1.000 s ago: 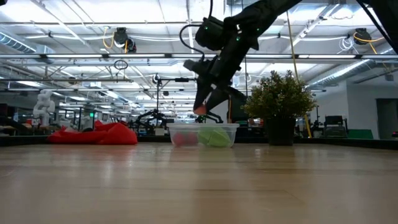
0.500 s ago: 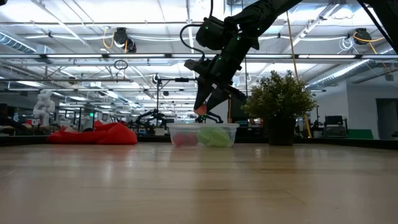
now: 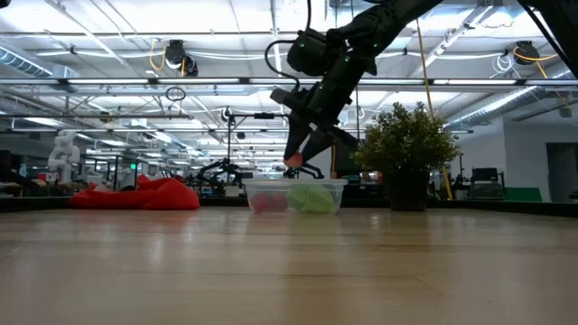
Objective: Pick and placing Produce into tupperware
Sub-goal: Put the apricot into the bin
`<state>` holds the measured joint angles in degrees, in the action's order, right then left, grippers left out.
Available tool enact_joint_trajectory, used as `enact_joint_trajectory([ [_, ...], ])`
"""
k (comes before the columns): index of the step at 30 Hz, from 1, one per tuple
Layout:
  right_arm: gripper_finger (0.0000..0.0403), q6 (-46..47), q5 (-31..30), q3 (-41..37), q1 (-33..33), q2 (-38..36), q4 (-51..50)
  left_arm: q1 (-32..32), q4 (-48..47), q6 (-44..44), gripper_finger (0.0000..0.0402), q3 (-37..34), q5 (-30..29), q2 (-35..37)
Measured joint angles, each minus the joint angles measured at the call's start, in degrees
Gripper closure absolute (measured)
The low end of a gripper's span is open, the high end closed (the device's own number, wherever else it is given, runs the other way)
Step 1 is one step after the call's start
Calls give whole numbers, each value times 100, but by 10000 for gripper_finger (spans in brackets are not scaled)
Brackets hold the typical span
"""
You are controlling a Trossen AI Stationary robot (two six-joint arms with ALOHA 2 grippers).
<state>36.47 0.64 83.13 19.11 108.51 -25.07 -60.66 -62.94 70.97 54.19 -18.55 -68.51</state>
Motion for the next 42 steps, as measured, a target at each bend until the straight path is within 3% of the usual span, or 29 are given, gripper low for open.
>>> enact_joint_trajectory([
  [32, 273, -179, -60, -758, 74, 85, 864, 0, 4, 27, 243, -1, -15, -11],
  [42, 273, -212, 265, -758, 108, 85, 1132, -2, 4, 32, 243, 0, -15, -11],
])
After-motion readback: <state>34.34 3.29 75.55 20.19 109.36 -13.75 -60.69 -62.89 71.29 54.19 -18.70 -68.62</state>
